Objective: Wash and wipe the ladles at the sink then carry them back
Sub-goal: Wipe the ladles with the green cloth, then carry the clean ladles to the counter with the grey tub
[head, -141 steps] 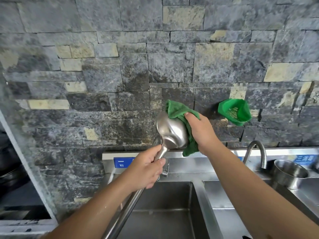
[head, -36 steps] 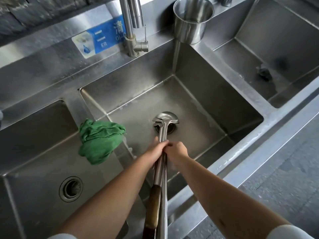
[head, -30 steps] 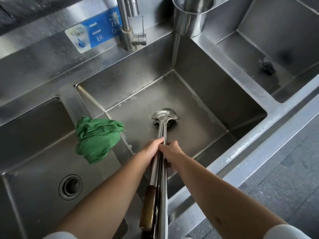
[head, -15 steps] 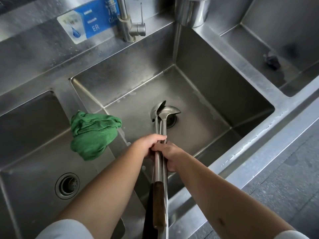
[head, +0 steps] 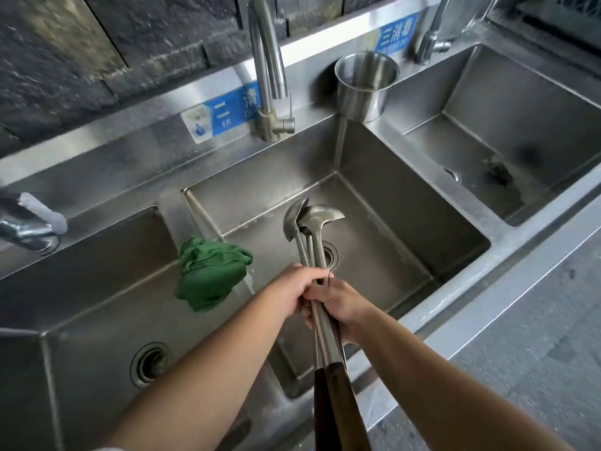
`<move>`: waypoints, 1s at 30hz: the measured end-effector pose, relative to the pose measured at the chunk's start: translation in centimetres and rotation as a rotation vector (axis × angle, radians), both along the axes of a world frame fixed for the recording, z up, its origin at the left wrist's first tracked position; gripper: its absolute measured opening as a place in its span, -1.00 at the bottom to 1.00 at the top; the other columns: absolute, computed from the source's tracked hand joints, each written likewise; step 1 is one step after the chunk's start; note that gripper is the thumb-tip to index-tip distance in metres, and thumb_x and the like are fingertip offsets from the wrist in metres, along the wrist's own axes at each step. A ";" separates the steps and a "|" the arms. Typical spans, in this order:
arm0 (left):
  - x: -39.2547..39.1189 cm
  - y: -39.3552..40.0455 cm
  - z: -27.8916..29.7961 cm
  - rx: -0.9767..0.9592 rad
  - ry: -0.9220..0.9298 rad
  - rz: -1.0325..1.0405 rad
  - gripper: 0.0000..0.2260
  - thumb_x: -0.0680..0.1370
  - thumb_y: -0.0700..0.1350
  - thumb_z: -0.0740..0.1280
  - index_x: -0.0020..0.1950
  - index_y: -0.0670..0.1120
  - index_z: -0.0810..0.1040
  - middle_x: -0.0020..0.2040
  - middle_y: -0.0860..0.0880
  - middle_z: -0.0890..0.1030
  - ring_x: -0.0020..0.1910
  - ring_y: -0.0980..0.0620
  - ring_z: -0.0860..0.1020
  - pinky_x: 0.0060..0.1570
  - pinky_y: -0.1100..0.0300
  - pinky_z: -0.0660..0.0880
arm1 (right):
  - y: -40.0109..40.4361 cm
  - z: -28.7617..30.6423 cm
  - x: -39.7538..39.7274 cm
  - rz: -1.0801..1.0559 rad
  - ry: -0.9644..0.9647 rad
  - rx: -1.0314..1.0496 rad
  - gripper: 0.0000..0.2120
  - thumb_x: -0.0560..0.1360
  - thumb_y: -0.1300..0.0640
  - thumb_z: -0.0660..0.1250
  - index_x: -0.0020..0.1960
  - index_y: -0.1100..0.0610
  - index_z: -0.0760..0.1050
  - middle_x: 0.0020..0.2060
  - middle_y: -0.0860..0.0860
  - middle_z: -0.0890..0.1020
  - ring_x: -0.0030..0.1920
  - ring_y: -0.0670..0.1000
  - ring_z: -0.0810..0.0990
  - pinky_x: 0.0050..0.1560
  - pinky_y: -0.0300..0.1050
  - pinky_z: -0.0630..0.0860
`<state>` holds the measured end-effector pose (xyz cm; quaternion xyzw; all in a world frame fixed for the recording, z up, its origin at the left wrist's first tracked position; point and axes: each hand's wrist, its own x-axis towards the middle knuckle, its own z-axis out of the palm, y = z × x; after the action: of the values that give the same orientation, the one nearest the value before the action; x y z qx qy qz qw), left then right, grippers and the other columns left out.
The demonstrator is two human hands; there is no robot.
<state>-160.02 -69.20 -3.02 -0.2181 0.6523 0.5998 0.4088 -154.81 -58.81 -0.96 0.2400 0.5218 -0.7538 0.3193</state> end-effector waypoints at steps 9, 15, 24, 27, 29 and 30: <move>2.1 -4.6 12.9 0.107 0.214 0.139 -0.64 0.48 0.14 0.39 -0.17 -0.17 0.70 -0.27 -0.21 0.61 -0.41 -0.13 0.54 -0.41 0.13 0.45 | -2.8 12.6 0.8 0.115 0.279 -0.071 -0.84 0.39 0.28 0.34 -0.08 0.35 0.48 -0.33 0.25 0.50 -0.48 0.09 0.48 -0.45 -0.13 0.50; 3.8 -9.5 17.8 0.228 0.181 0.359 -0.56 0.52 0.20 0.27 -0.09 -0.13 0.73 -0.10 -0.12 0.67 -0.13 -0.13 0.60 -0.29 0.16 0.45 | -7.8 18.2 2.1 0.086 0.309 -0.182 -0.92 0.51 0.38 0.20 -0.01 0.34 0.43 -0.42 0.21 0.48 -0.52 0.11 0.47 -0.50 -0.15 0.48; 9.6 -17.9 20.6 0.156 0.295 0.498 -0.63 0.62 0.11 0.21 -0.15 -0.11 0.64 -0.38 -0.03 0.63 -0.55 0.05 0.54 -0.66 0.38 0.28 | -16.0 21.1 6.0 0.269 0.313 -0.190 -0.88 0.55 0.34 0.19 -0.02 0.34 0.49 -0.39 0.21 0.52 -0.44 0.09 0.52 -0.37 -0.08 0.48; 12.1 -20.3 21.5 0.101 0.324 0.549 -0.63 0.61 0.11 0.22 -0.17 -0.10 0.65 -0.43 -0.02 0.62 -0.62 0.07 0.48 -0.68 0.40 0.20 | -18.4 21.6 7.8 0.335 0.327 -0.164 -0.83 0.56 0.32 0.19 0.03 0.40 0.50 -0.32 0.26 0.54 -0.38 0.13 0.53 -0.29 -0.05 0.49; 14.0 -22.4 21.6 0.086 0.324 0.610 -0.63 0.59 0.14 0.25 -0.17 -0.09 0.68 -0.40 -0.02 0.63 -0.56 0.05 0.50 -0.62 0.35 0.24 | -20.3 22.0 9.3 0.399 0.321 -0.157 -0.77 0.57 0.30 0.20 0.09 0.46 0.50 -0.28 0.29 0.55 -0.33 0.16 0.55 -0.21 0.00 0.52; 15.1 -23.3 21.8 0.086 0.314 0.626 -0.63 0.57 0.16 0.27 -0.15 -0.09 0.69 -0.37 -0.01 0.65 -0.48 0.02 0.52 -0.55 0.28 0.27 | -21.2 22.2 10.0 0.426 0.305 -0.158 -0.75 0.57 0.29 0.20 0.12 0.46 0.50 -0.28 0.27 0.56 -0.33 0.14 0.56 -0.22 -0.01 0.54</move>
<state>-144.93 -92.52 18.75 -0.2951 0.5828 0.7493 0.1087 -144.77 -80.04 21.26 -0.0171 0.5423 -0.7355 0.4058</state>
